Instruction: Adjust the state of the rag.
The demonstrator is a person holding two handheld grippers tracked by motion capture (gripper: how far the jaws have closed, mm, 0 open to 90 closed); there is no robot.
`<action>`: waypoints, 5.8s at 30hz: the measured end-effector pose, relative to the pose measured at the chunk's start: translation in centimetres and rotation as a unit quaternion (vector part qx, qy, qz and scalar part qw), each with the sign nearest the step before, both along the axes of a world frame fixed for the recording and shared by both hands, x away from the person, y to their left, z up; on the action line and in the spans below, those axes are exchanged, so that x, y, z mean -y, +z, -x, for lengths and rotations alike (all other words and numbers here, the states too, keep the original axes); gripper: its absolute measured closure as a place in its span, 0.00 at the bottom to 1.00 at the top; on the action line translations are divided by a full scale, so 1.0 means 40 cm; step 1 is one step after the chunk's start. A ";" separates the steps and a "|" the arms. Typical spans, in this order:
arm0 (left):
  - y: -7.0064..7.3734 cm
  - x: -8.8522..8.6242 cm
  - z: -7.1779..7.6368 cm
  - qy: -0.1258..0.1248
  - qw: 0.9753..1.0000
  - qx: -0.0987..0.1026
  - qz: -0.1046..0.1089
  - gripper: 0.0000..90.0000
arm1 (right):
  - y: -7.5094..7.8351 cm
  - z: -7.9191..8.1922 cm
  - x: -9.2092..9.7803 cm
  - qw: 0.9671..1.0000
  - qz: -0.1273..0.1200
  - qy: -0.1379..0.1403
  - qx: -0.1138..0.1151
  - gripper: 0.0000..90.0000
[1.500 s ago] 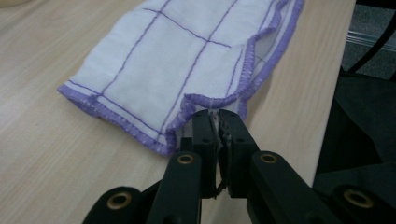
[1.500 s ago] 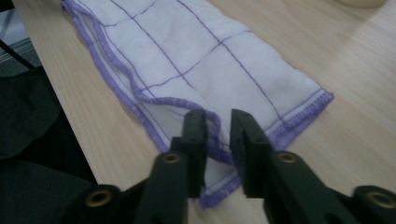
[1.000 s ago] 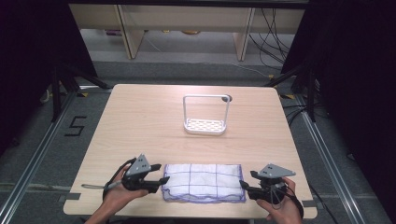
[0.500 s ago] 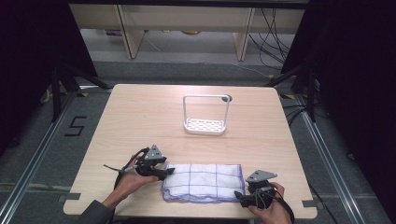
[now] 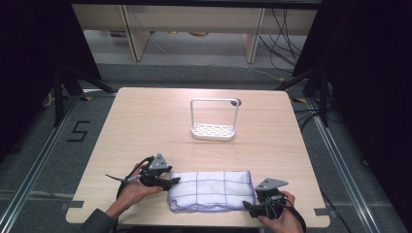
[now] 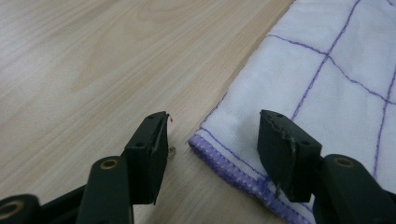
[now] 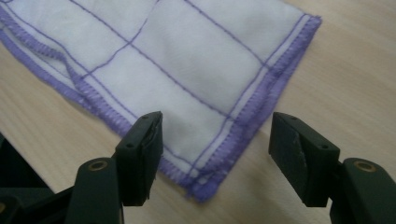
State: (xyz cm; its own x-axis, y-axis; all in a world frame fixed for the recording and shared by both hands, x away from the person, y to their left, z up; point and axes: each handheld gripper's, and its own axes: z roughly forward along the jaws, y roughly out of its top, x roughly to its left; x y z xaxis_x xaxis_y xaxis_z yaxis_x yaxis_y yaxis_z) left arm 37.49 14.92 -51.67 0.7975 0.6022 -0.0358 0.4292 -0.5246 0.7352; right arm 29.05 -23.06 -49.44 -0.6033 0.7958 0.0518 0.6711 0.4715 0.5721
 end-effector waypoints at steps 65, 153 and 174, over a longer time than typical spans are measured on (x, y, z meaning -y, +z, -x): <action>0.058 0.072 0.176 -0.064 0.989 -0.013 0.131 0.44 | 0.058 -0.378 -0.113 0.998 -0.002 0.009 0.058 0.61; 0.024 0.146 -0.210 0.018 0.998 0.022 0.054 0.91 | -0.003 -0.429 -0.193 0.995 -0.049 0.073 0.040 0.94; 0.114 0.124 -0.147 0.007 0.995 0.044 0.089 0.91 | 0.078 -0.350 -0.181 0.988 -0.070 0.093 0.106 0.94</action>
State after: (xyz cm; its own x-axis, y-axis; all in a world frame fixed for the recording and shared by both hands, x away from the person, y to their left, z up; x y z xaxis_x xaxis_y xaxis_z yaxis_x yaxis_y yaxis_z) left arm 43.35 9.96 -47.10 0.7941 0.6035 -0.0724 0.3648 -0.3780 0.8509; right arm 43.06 -15.82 -46.32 -0.7471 0.6646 0.0097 0.4383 0.4816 0.7589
